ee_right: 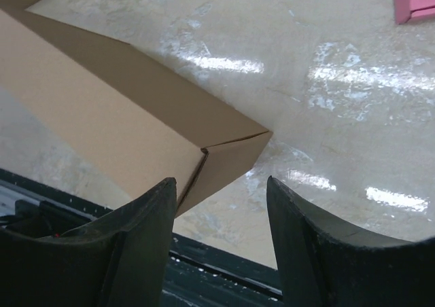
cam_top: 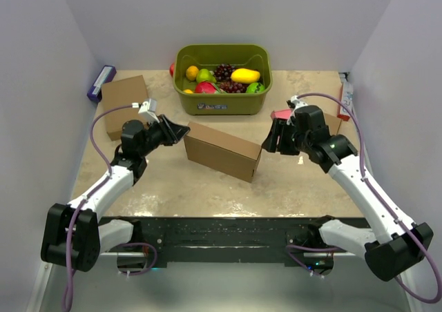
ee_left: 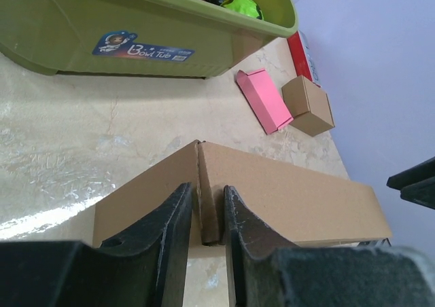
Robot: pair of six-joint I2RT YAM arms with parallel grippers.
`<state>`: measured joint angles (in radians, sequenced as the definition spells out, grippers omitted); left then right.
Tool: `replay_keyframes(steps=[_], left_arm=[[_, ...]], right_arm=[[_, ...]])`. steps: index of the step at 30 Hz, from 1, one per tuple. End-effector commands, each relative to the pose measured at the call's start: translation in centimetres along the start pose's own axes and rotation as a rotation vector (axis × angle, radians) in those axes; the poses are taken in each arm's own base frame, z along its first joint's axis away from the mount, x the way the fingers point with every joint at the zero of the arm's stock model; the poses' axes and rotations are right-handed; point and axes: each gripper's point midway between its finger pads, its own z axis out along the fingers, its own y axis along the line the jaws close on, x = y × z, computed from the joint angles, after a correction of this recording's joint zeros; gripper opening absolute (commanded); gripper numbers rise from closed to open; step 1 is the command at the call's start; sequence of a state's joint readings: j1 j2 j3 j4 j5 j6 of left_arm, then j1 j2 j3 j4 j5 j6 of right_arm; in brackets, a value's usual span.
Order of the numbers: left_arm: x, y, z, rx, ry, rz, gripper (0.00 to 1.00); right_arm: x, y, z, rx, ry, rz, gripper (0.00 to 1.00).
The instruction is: Fold the paper box
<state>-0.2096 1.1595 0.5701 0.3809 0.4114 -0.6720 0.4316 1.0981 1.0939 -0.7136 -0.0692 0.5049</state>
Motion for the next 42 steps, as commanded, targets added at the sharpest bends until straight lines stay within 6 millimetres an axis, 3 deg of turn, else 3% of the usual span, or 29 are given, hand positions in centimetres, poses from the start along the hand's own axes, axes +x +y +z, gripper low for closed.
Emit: replay_keyframes(steps=[1,9,17,23,28,33,35,39,42], left_arm=[[3.0,3.6,-0.4,-0.136,0.109,-0.011,0.29],[2.7,3.5,-0.6,-0.141,0.101,-0.001,0.29],[2.6,3.5,-0.8,-0.146,0.098,0.007,0.29],[2.4,3.4,-0.9,-0.144,0.091,0.015,0.29],[2.8,3.6,-1.0,-0.147,0.100,0.021,0.29],[3.3,3.8,-1.1,-0.144,0.105,0.027,0.29],[3.4,3.8,-1.1,-0.134,0.101,0.031,0.29],[3.3,3.0,-0.8,-0.081,0.093,0.029,0.32],[2.1,1.8,-0.4,-0.043,0.083,0.042,0.38]], right_arm=[[1.2,2.2,-0.7,-0.133,0.033,0.018,0.58],[2.8,3.2,-0.2,-0.184,0.067,0.027,0.54],[4.2,1.7,1.0,-0.123,0.098,0.026,0.51],[5.7,-0.7,1.9,-0.021,0.130,0.024,0.37],[8.3,-2.7,3.2,0.052,0.210,0.033,0.16],[10.1,-4.9,3.4,0.155,0.282,0.017,0.11],[10.2,-5.1,3.3,0.163,0.290,0.013,0.10],[8.3,-3.2,2.9,0.102,0.244,0.021,0.17],[6.1,-1.5,2.2,0.050,0.199,0.023,0.35]])
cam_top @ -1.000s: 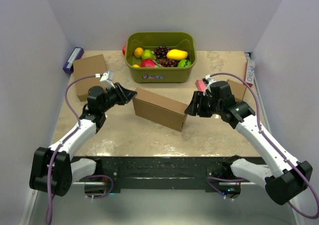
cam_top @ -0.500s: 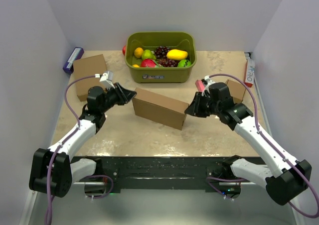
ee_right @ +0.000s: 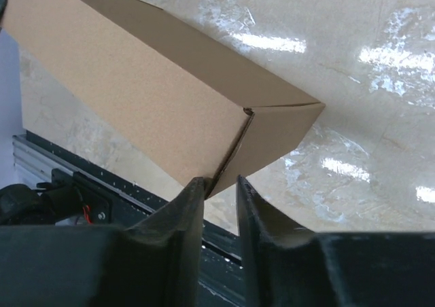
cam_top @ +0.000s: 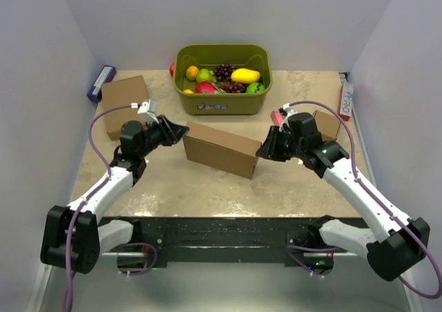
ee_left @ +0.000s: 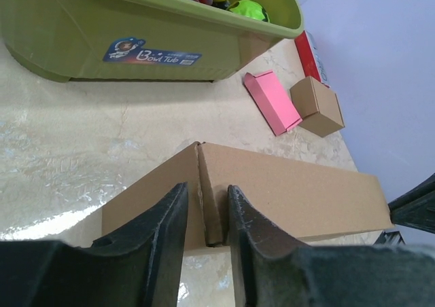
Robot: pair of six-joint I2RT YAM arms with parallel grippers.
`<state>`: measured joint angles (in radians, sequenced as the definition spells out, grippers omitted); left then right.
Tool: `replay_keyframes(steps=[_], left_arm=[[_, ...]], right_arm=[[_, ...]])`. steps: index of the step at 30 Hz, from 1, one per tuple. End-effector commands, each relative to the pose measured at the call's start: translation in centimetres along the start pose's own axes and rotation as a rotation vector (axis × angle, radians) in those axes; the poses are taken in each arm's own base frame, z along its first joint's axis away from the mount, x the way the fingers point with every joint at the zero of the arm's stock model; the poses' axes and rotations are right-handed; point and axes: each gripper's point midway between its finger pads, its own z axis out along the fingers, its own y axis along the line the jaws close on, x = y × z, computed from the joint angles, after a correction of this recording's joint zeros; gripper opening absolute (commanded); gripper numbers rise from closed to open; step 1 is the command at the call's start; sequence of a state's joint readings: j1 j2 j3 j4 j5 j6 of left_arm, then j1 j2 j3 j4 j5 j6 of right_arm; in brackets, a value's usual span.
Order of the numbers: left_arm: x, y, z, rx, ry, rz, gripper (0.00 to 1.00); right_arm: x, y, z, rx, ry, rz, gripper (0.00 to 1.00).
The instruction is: Fold the paper box
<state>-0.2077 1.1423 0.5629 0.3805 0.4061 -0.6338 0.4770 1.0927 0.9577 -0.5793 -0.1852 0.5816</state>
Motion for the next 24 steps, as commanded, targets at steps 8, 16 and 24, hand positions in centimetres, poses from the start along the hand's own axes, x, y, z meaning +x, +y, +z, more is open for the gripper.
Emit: replay_keyframes(steps=[8,16,24], left_arm=[[-3.7,-1.7,0.0,-0.005,0.002,0.088,0.74],[-6.1,-2.9,-2.1,-0.055,-0.052,0.120,0.82],[-1.2,-2.2,-6.4,-0.086,0.028,0.072,0.76]], right_arm=[[-5.7,-0.3,-2.6,0.159,-0.098,-0.131,0.85],[-8.9,4.1,0.1,-0.066,-0.171,-0.348,0.88],[-6.7,6.1,3.8,-0.280,-0.123,-0.385,0.86]])
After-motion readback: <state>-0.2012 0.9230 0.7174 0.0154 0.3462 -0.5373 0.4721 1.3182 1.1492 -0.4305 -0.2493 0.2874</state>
